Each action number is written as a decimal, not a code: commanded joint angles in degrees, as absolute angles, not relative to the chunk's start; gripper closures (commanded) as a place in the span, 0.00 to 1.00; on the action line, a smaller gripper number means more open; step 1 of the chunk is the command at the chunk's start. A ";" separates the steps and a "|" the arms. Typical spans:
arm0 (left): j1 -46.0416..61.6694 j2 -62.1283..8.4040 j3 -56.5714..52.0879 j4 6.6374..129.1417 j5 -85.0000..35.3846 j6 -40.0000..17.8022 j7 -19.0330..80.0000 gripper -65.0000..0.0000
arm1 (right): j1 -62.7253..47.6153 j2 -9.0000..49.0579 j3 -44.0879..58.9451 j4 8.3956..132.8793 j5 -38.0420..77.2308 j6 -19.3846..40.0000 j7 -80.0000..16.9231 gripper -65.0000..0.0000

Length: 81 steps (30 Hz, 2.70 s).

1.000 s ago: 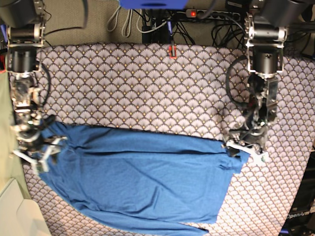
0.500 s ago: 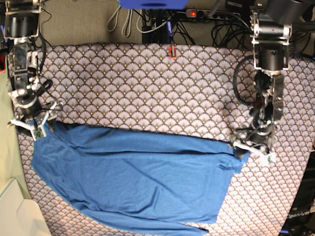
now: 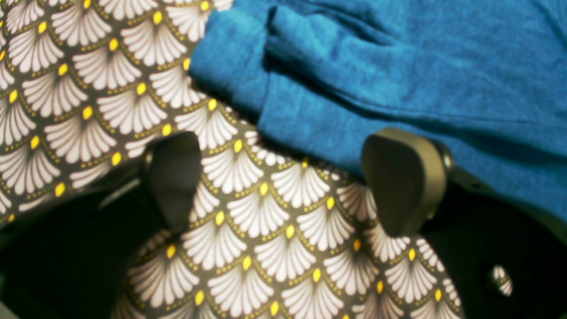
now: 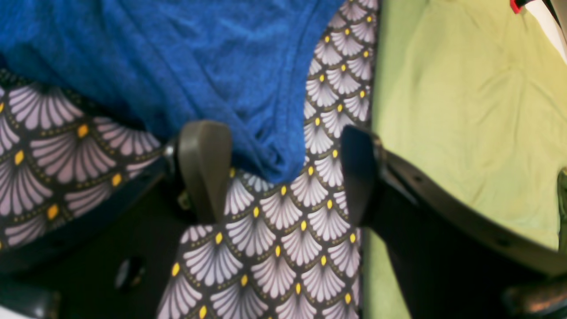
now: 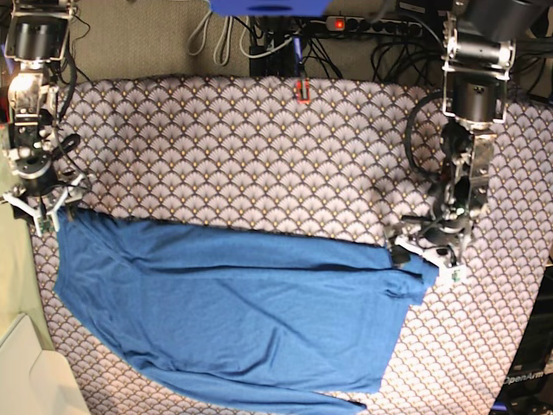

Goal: Fold the T-shirt properly
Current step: 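Move the right gripper outward along the edge, stretching the shirt taut, then drag the held edge toward the robot base with both grippers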

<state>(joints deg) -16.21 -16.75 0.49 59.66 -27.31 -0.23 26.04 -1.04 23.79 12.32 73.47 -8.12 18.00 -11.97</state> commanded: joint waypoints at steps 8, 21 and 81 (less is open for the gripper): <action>-22.29 -15.34 0.13 53.32 -27.56 -0.48 24.31 0.09 | -0.40 25.01 12.79 74.42 -7.60 17.36 -10.42 0.38; -25.80 -13.32 1.98 43.91 -27.56 -0.57 15.34 0.10 | -0.40 25.19 12.79 74.42 -7.60 17.36 -10.42 0.38; -26.86 -13.49 4.88 42.33 -27.65 -0.48 15.52 1.00 | 0.66 24.13 13.85 63.16 -7.69 17.45 0.40 0.50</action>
<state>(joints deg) -25.47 -12.86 4.95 41.71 -27.73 -0.67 15.38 -0.05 23.03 13.54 62.35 -7.97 18.00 -0.86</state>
